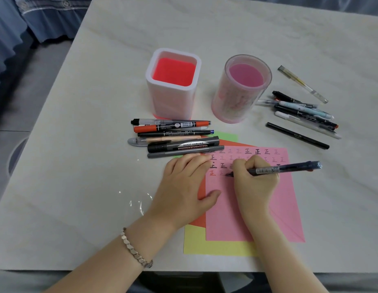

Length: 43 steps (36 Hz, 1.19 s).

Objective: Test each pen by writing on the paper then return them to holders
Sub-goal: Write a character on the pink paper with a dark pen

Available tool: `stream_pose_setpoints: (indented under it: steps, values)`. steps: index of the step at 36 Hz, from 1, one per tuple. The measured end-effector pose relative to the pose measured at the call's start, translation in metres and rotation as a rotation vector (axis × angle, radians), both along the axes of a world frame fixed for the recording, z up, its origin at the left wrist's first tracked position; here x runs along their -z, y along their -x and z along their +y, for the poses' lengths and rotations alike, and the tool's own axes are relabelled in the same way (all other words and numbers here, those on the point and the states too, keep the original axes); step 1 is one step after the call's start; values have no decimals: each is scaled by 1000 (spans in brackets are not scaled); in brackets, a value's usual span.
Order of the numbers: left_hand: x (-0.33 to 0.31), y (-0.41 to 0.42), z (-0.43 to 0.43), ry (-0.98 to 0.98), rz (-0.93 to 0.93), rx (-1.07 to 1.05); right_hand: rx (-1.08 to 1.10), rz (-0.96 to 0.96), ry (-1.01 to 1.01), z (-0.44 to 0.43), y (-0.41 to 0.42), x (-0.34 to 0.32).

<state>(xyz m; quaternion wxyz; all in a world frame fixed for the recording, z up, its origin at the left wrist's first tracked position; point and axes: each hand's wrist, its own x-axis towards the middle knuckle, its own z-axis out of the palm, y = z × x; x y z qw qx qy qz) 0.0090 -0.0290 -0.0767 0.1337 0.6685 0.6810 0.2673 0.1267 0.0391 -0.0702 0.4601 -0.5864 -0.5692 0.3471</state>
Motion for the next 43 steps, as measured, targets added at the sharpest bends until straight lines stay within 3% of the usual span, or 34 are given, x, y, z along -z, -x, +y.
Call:
stream_pose_setpoints:
  steps: [8, 14, 22, 29, 43]
  values:
    - [0, 1, 0, 22, 8, -1, 40, 196, 262, 13, -22, -27]
    - [2, 1, 1, -14, 39, -1, -159, 71, 321, 24, -45, -59]
    - [2, 1, 2, -2, 53, 3, -474, 404, 465, 9, -51, -81]
    - [3, 2, 2, -18, 70, 10, -483, 746, 692, 0, -45, -83]
    - [3, 1, 1, 9, 85, 2, -400, 566, 754, 3, -42, -84]
